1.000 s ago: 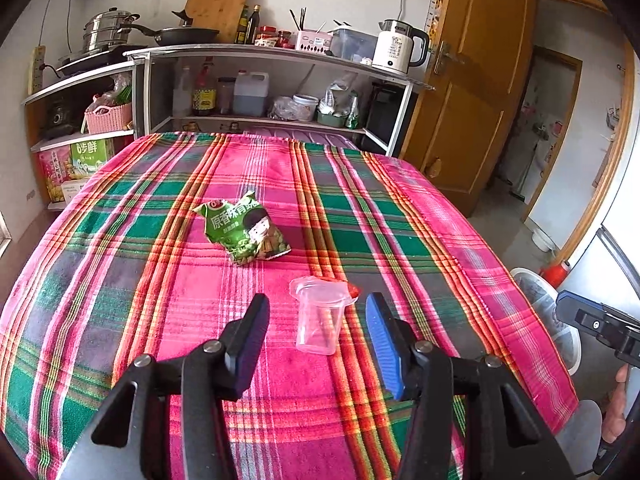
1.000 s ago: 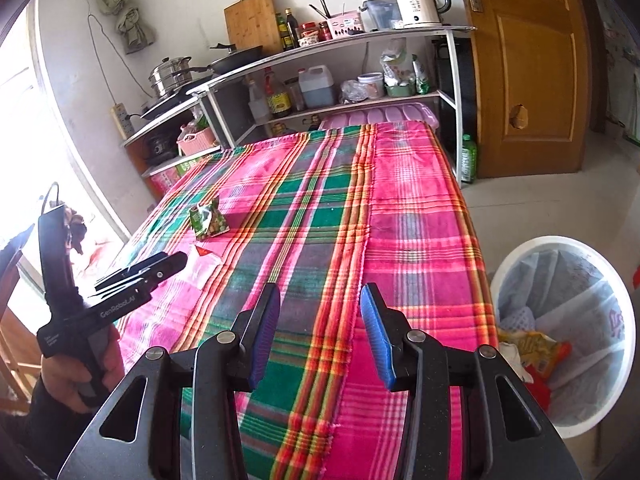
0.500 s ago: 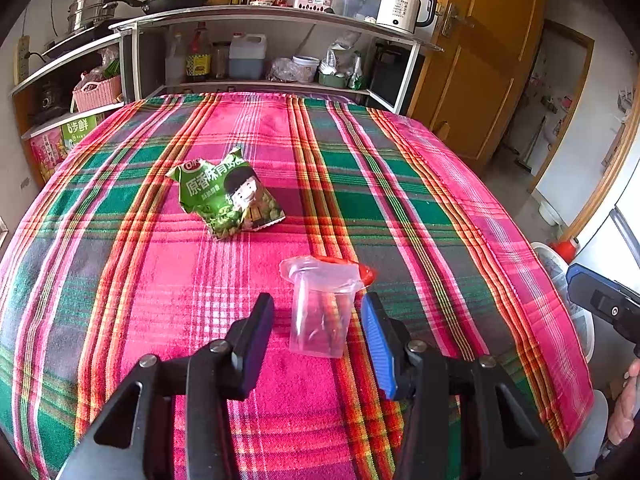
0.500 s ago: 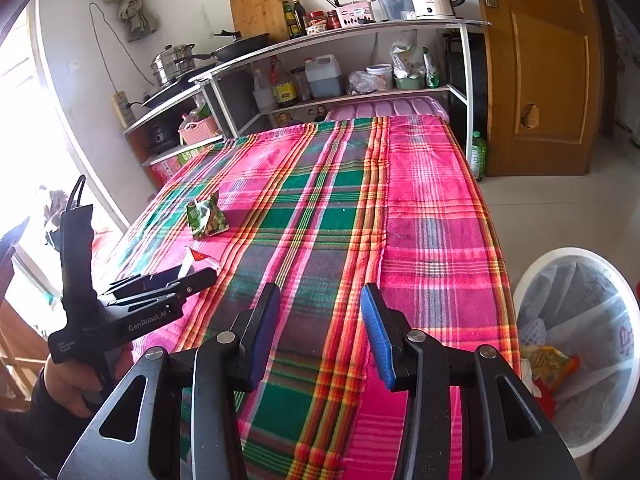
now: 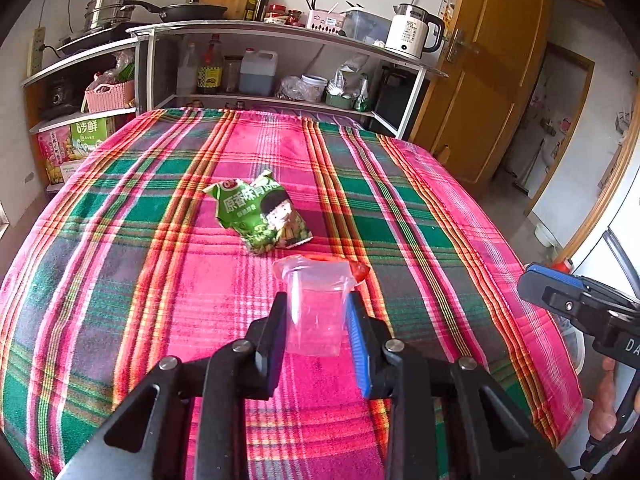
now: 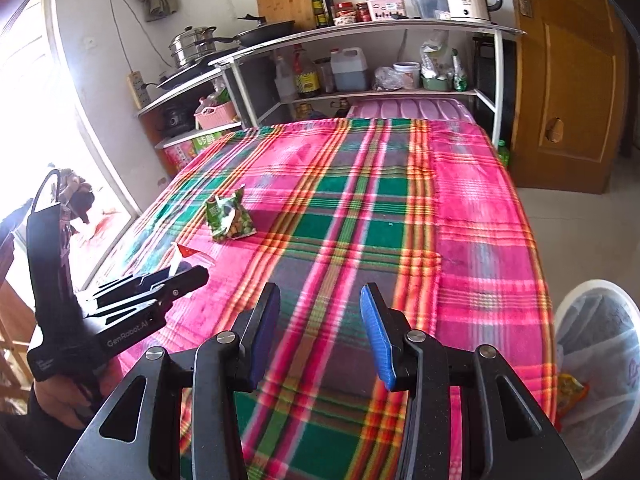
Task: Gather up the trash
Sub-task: 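Grasp the green snack bag with the right tool while the left tool holds the clear cup, then carry the clear cup and green snack bag in both tools over the white bin, then open both tools to drop the clear cup and green bag into the bin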
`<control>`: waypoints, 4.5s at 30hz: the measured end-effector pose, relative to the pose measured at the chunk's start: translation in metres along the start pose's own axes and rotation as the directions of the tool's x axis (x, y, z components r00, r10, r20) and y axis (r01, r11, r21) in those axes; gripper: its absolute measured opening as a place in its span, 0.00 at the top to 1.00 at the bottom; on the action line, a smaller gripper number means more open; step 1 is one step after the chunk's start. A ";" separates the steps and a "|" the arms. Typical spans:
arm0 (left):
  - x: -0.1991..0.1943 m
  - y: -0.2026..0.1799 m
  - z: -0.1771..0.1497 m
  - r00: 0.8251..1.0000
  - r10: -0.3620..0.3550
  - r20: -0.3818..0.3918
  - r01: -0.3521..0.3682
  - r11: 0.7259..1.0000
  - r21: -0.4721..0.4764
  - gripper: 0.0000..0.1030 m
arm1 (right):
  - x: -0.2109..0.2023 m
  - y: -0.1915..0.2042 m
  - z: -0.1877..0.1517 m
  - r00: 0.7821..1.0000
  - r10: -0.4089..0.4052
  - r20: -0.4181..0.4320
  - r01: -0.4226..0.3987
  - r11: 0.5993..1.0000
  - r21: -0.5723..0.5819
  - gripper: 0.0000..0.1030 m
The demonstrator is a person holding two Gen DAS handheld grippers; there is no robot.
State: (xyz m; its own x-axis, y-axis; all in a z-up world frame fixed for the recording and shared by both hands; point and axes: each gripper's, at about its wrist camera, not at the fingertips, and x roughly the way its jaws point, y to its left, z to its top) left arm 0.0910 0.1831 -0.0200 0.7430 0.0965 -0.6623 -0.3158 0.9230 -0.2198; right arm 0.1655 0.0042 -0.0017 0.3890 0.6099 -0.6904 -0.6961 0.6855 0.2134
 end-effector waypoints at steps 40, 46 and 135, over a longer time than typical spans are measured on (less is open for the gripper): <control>-0.020 0.081 -0.001 0.997 0.049 0.065 -0.040 0.991 -0.125 0.71 | 0.164 0.086 0.072 0.968 0.130 -0.212 -0.165 0.974 -0.156 0.78; -0.020 0.076 0.000 0.997 0.056 0.061 -0.049 0.992 -0.117 0.71 | 0.144 0.076 0.067 0.974 0.129 -0.188 -0.154 0.980 -0.126 0.79; 0.079 -0.326 -0.039 0.875 -0.378 -0.302 0.464 0.831 0.307 0.60 | -0.151 -0.244 -0.134 0.951 -0.306 -0.038 0.279 0.803 0.527 0.71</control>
State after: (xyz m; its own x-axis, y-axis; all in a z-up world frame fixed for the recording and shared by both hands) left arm 0.2294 -0.1246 -0.0287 0.5917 -0.3766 -0.7128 0.2636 0.9260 -0.2704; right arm 0.1960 -0.3089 -0.0421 0.5604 0.3553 -0.7481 -0.1321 0.9301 0.3428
